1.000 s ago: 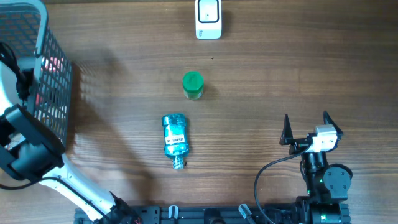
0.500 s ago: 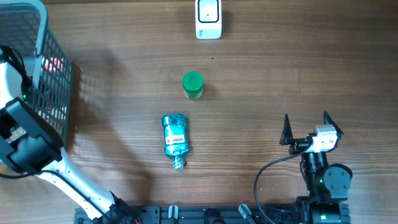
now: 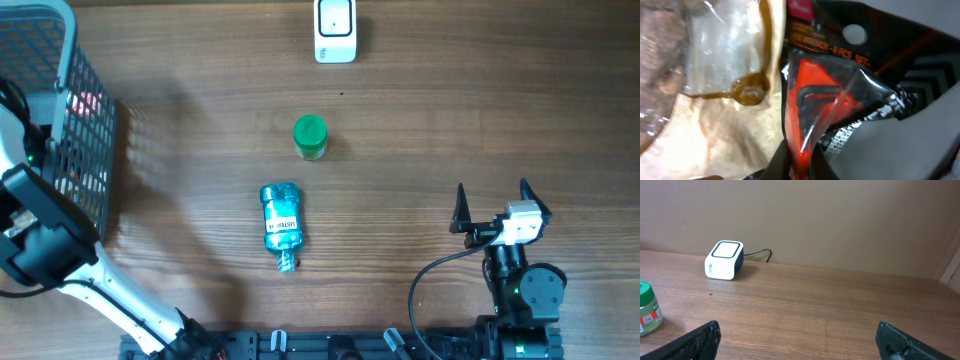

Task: Scan the item barcode
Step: 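Move the left gripper to the red hex wrench package, then grasp the hex wrench package with the left gripper and lift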

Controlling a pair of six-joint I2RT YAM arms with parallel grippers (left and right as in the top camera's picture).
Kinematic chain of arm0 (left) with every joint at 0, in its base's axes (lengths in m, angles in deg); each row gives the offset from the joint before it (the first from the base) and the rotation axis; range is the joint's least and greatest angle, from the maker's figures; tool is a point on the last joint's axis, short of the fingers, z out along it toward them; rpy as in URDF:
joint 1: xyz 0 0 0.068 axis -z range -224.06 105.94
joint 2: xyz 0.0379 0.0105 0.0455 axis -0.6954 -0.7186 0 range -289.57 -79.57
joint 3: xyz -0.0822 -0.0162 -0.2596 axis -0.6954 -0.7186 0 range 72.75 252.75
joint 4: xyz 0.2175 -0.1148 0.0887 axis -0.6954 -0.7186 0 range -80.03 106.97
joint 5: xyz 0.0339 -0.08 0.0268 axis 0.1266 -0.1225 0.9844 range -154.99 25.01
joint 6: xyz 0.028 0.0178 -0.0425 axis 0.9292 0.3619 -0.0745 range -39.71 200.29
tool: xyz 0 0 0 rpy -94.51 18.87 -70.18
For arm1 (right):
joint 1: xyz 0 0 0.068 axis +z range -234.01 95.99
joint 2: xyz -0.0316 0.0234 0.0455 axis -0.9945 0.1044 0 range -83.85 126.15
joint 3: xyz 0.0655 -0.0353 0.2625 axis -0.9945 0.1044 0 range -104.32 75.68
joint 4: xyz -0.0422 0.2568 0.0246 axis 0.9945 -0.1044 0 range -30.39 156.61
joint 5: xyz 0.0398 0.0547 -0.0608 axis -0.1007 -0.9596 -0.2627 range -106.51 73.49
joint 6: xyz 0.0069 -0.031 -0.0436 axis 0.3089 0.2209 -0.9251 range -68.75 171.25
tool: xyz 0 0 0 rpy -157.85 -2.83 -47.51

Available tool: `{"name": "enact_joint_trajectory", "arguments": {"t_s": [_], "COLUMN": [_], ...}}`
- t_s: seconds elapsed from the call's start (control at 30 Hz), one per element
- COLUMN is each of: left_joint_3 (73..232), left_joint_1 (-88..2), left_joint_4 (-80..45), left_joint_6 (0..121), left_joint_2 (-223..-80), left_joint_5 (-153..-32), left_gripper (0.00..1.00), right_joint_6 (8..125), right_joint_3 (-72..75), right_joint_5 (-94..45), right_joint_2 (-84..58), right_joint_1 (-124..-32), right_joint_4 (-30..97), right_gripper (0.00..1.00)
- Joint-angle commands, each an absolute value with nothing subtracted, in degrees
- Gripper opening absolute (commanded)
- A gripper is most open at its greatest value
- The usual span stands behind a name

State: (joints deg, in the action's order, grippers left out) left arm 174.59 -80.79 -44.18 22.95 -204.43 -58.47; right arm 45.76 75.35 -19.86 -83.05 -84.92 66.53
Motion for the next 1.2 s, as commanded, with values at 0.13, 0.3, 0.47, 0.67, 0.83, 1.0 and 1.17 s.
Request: {"name": "enact_joint_trajectory", "arguments": {"t_s": [0.13,0.3,0.47,0.67,0.83,1.0,1.17], "left_joint_3": [173.4,173.4,173.4,173.4,175.3,178.7,178.7], "left_joint_1": [-81.8,-81.8,-81.8,-81.8,-81.8,-81.8,-77.1], "left_joint_4": [-45.4,-45.4,-46.1,-46.2,-45.0,-42.5,-41.8], "left_joint_6": [23.1,24.3,24.6,25.1,27.6,27.6,27.5], "left_joint_2": [-197.8,-191.7,-185.6,-177.7,-168.4,-157.9,-150.2], "left_joint_5": [-59.1,-59.2,-59.2,-60.4,-67.6,-84.1,-95.9], "left_gripper": [0.04,0.04,0.04,0.04,0.04,0.04,0.04], "right_joint_6": [45.3,45.2,45.3,45.2,45.2,45.2,45.3], "right_joint_3": [75.4,75.4,75.4,75.4,75.4,75.4,75.4], "right_joint_5": [-19.5,-19.5,-19.5,-19.5,-19.5,-19.5,-19.5], "right_joint_2": [-83.3,-83.3,-83.3,-83.3,-83.3,-83.3,-83.3], "right_joint_1": [-84.5,-84.5,-84.5,-84.5,-84.5,-84.5,-84.5], "right_joint_4": [66.7,66.7,66.7,66.7,66.6,66.7,66.7], "right_gripper": [1.0,1.0,1.0,1.0,1.0,1.0,1.0]}}
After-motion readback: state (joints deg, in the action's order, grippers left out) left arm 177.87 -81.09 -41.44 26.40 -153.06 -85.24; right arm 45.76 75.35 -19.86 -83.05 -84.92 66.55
